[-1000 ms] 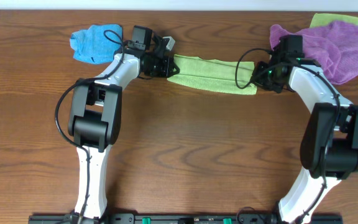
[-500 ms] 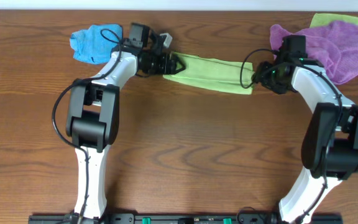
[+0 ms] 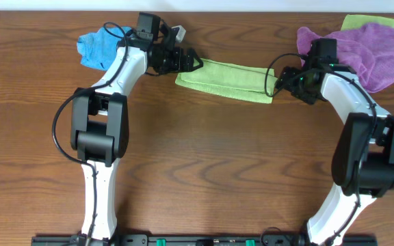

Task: Fold the cloth
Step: 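Lower the folded edge onto the cloth and open both grippers, then grasp the left end of the folded strip with the left gripper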

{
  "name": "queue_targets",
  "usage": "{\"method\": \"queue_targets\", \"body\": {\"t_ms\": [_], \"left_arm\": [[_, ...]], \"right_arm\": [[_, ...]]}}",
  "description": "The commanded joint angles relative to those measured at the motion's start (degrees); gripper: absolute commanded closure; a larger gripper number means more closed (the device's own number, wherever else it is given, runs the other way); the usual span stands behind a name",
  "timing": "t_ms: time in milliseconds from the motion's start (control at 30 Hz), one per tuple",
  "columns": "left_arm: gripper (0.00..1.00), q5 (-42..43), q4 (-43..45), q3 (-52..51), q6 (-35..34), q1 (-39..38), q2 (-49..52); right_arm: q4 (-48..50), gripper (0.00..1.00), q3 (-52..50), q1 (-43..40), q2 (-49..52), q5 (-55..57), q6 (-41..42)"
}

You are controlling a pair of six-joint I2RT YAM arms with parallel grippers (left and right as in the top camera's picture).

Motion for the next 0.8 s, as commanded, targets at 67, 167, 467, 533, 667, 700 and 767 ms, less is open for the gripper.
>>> {"method": "queue_targets", "body": {"t_ms": [67,167,467,533,667,700,767], "left_arm": [[0.05,2.8,-3.87,3.96,1.99,0.28,0.02],[0.05,1.86,-9.64,8.13,6.47,0.28,0.02],[0.04,-4.52,-16.9,13.05,14.21,-2.78,0.04],[0.04,-12.35,-16.96,13.05,16.28,-5.4,0.04],[0.04,-22.97,-17.86,13.05,20.63,-9.44,0.04],[0.04,-24.46,-17.79,13.05,21.07,-10.08,0.07],[0.05,-26.18,-17.25,13.05,20.98,-10.64,0.17]], "right_arm": [[-0.37,0.21,2.14,-0.28,0.59,-2.97,-0.15],[-1.38,0.21,3.87,-0.28,0.59,-3.96,-0.74],[-3.43,0.22,4.76,0.04,0.59,-6.75,-1.86],[-4.31,0.23,4.76,0.07,0.59,-6.73,-2.29],[-6.01,0.26,4.76,0.17,0.59,-6.71,-3.39],[-6.32,0.26,4.76,0.17,0.59,-6.73,-3.52],[-6.88,0.26,4.76,0.22,0.59,-6.73,-3.56]]}}
